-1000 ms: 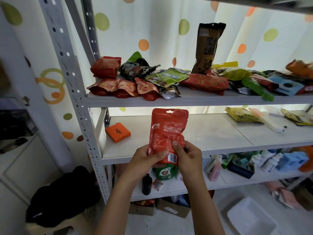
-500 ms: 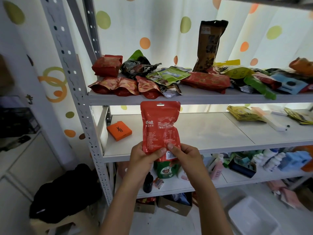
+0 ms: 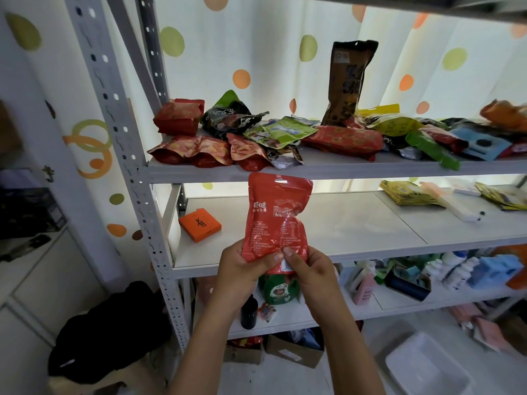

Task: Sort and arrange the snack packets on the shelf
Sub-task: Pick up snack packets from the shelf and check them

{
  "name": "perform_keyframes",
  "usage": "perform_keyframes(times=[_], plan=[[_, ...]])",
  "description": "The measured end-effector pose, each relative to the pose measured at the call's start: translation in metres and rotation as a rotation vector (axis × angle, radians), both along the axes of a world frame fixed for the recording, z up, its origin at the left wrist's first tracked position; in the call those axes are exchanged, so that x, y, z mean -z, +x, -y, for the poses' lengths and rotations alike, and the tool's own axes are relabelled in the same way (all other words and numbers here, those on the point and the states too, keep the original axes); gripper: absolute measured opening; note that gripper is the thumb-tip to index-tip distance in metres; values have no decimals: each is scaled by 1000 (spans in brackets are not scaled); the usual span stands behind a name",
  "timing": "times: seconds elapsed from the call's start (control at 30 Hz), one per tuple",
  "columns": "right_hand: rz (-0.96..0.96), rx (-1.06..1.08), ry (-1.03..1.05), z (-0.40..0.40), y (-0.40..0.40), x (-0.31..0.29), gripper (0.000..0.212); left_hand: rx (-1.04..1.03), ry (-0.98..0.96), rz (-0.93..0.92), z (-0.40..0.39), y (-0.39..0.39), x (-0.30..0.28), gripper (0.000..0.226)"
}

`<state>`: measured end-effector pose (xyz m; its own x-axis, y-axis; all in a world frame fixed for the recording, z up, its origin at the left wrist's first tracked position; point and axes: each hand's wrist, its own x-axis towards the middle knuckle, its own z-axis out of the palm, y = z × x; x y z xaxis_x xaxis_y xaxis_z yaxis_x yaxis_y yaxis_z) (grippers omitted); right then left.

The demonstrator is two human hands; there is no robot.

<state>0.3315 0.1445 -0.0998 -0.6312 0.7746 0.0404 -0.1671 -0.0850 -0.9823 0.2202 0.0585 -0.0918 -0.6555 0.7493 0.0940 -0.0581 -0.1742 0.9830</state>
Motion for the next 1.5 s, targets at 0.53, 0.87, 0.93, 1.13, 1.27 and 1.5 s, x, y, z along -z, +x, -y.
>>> perform_keyframes(times=[0.53,0.87,0.93,1.13,1.27,1.5], plan=[[-35,312,106,-12,17,-21,22,-136,123,-170,-51,27,-17,20],[-152,288,157,-55,29,-54,42,15,158,-283,-114,30,-53,20],[-102,324,295,-68,30,-62,47,53,190,-224,-123,32,-65,21],[-93,400,444,-110,24,-92,38,117,151,-307,-149,22,-94,28],[-49,501,434,-137,15,-103,37,38,161,-372,-168,10,-106,30],[262,411,872,-168,-2,-108,43,-45,-82,-773,-183,-20,-117,33]])
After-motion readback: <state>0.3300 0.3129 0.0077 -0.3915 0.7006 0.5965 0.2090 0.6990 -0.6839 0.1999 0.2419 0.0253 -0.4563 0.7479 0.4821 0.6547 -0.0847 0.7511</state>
